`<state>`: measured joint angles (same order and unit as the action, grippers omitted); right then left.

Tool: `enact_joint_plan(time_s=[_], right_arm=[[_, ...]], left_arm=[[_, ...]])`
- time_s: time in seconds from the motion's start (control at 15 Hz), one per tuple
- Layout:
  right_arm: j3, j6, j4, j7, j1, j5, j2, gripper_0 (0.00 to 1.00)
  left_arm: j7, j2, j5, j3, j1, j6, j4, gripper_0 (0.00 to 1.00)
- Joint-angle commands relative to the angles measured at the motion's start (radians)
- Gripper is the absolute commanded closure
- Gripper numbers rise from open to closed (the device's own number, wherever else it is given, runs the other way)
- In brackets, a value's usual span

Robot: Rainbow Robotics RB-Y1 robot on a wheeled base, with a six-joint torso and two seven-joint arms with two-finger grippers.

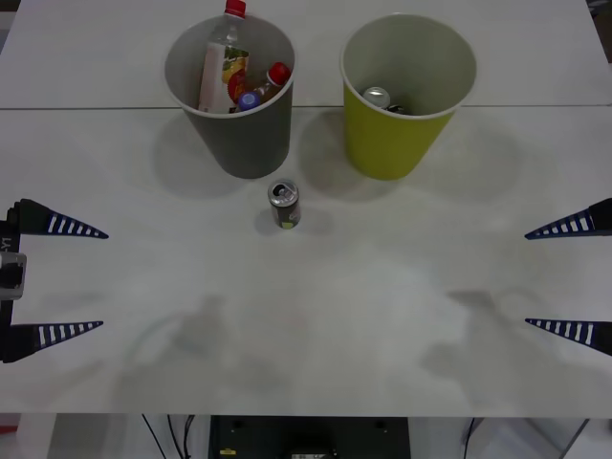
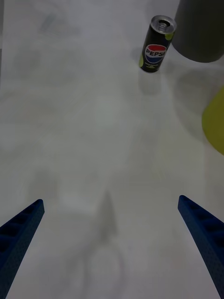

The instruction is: Put the can into the green bin and the plastic bottle into the gray bin

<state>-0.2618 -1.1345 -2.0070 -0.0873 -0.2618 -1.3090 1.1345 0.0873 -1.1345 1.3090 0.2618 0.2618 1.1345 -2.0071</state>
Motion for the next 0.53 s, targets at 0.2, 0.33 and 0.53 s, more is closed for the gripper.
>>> enact_joint_plan(time_s=[0.2, 0.33, 0.53], right_arm=[[0.0, 0.0, 0.0, 0.0, 0.0, 0.0, 0.0, 0.0], [0.0, 0.0, 0.0, 0.0, 0.0, 0.0, 0.0, 0.0], [0.0, 0.0, 0.0, 0.0, 0.0, 0.0, 0.0, 0.0]], left_arm=[[-0.003, 0.007, 0.029, 0.008, -0.007, 0.031, -0.013, 0.0], [-0.017, 0.007, 0.035, 0.025, -0.006, 0.034, -0.025, 0.0], [-0.08, 0.021, 0.035, 0.025, -0.004, 0.025, -0.032, 0.0]])
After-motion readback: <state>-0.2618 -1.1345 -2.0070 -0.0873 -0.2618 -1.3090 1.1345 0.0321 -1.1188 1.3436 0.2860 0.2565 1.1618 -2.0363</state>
